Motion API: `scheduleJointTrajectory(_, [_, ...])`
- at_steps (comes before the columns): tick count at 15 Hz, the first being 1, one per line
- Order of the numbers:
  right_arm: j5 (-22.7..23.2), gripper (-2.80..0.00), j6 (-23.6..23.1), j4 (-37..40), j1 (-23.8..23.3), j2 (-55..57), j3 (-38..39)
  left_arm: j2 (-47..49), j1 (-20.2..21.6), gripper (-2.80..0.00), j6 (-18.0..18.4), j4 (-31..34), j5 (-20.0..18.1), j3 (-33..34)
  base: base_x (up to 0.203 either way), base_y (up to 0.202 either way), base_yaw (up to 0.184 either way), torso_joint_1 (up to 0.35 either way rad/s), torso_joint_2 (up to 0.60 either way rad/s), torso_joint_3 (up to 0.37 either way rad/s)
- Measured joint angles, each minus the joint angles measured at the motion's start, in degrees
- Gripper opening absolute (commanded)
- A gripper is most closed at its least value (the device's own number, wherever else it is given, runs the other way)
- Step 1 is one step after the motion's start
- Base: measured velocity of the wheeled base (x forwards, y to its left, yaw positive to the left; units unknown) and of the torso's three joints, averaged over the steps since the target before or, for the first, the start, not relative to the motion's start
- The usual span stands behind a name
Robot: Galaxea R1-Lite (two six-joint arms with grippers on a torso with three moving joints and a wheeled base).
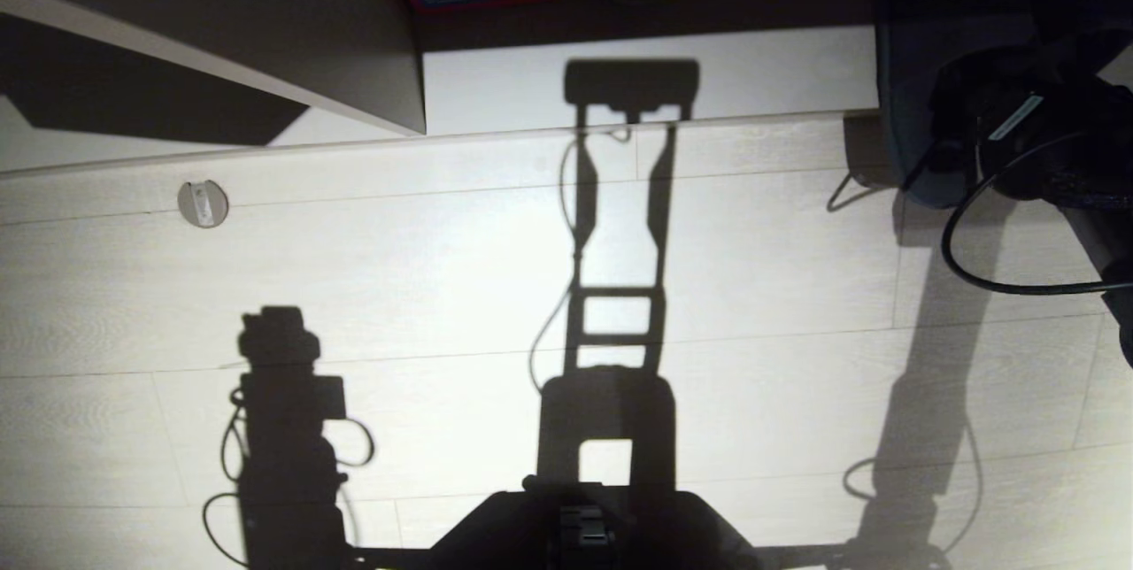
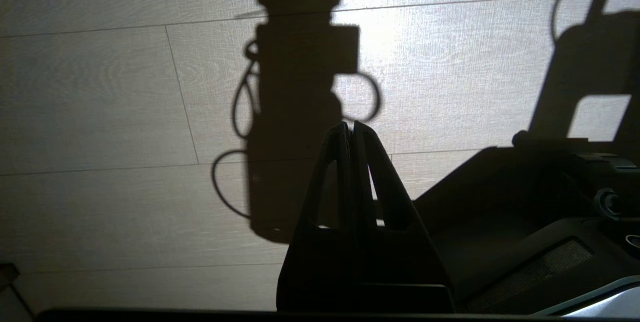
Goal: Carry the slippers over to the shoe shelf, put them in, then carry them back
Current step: Place the slippers into the shoe cabinet
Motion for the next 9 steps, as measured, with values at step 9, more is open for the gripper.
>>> scheduleJointTrajectory(9, [0.22, 0.0, 0.72, 4.2, 0.09, -8.96, 6.75, 0.0, 0.0, -2.8, 0.02, -0.02, 0.06, 0.0, 0.0, 0.0, 0.0, 0.0, 0.0, 0.0])
